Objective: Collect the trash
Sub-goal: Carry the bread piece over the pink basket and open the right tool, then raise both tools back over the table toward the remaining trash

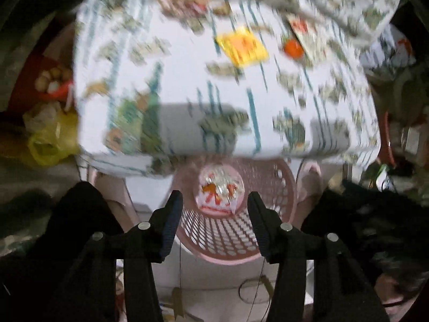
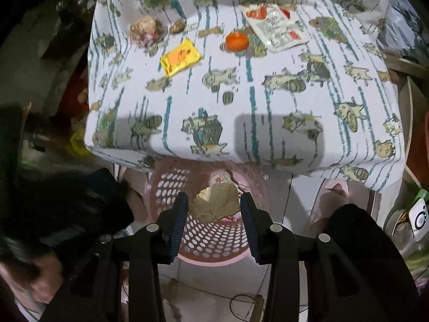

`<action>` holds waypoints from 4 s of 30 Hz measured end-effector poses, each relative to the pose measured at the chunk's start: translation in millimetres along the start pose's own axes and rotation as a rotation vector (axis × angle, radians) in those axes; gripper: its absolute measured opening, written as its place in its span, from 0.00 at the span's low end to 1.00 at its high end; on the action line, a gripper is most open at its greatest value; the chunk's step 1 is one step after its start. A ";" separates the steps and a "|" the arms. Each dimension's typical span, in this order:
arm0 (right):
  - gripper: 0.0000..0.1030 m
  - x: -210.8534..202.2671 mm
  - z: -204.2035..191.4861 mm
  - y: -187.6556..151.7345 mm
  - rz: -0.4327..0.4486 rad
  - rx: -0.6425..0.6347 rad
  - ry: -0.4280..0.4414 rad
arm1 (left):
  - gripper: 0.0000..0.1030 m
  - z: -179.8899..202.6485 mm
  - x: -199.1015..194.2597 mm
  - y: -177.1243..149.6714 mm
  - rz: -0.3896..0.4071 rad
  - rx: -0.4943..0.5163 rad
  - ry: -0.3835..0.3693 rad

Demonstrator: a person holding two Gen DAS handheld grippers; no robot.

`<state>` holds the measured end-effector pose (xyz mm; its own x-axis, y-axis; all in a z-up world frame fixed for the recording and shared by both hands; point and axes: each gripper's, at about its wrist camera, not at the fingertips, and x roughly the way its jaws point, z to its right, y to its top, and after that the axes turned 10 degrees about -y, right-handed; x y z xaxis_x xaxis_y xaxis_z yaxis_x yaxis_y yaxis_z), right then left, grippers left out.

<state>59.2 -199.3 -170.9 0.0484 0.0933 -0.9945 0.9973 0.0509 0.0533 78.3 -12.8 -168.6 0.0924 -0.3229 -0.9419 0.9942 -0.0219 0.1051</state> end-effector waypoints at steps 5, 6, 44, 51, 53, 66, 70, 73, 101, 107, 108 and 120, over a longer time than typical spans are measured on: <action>0.41 22.6 -13.4 -6.6 -0.051 -0.036 -0.048 | 0.49 -8.2 -23.2 8.7 0.078 0.000 0.029; 0.41 26.0 -16.2 -6.9 -0.058 -0.042 -0.051 | 0.49 -10.5 -24.6 9.7 0.082 0.005 0.033; 0.63 -188.3 -1.8 16.7 0.704 0.052 -0.239 | 0.97 42.1 -253.0 -7.6 0.955 0.244 0.134; 0.84 -242.1 -0.1 35.8 0.892 0.045 -0.232 | 1.00 49.2 -268.7 10.0 1.067 0.249 0.133; 0.84 -241.6 3.5 35.9 0.941 0.060 -0.243 | 1.00 43.9 -256.9 21.2 1.022 0.233 0.142; 0.84 -166.5 11.6 58.1 0.775 0.016 -0.303 | 1.00 0.8 -183.6 64.5 0.852 0.134 0.162; 0.84 -160.8 7.2 64.2 0.761 0.001 -0.317 | 1.00 -5.0 -183.3 76.4 0.835 0.112 0.140; 0.84 -159.3 7.5 66.9 0.763 -0.001 -0.325 | 1.00 -4.1 -184.0 85.3 0.831 0.129 0.164; 0.87 -71.4 22.9 156.9 0.407 0.014 -0.288 | 1.00 -19.0 -140.1 128.3 0.594 0.065 0.169; 0.82 -36.0 10.6 156.8 0.232 0.001 -0.165 | 1.00 -15.5 -114.2 136.6 0.460 0.077 0.234; 0.81 -30.9 8.3 156.8 0.215 0.004 -0.152 | 1.00 -16.4 -111.8 137.1 0.448 0.069 0.217; 0.69 29.1 -16.7 169.4 0.095 0.033 -0.232 | 1.00 -33.1 -95.9 142.6 0.382 -0.055 0.102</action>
<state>228.7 -171.3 -189.3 0.1500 -0.1344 -0.9795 0.9887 0.0196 0.1487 213.0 46.4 -73.8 0.4587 -0.2021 -0.8653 0.8882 0.1333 0.4397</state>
